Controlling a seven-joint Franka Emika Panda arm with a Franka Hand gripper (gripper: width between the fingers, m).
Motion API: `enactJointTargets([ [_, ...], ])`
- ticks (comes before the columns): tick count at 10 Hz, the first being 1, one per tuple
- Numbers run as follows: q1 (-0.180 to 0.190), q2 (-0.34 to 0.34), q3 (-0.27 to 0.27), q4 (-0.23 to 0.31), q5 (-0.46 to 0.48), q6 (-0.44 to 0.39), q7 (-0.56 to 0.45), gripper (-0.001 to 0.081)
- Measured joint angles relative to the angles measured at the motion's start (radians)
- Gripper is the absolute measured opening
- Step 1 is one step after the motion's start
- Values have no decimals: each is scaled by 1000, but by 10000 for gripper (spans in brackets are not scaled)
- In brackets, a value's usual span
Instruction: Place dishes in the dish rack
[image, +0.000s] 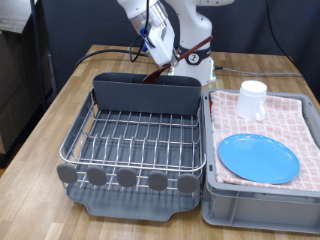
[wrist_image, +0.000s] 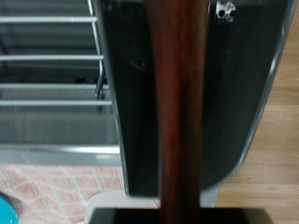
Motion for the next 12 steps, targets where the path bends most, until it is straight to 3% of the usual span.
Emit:
enactJointTargets([
  [4,0,78,-28,1,13,92,-22,70],
  [7,3,95,-28,0,15,125,-22,70],
  [9,3,102,-27,1,13,129,-21,399],
  [10,2,104,-23,1,1,134,-13,399],
  [11,-4,105,-7,1,-41,148,20,556],
  [12,-15,105,21,1,-106,158,85,556],
])
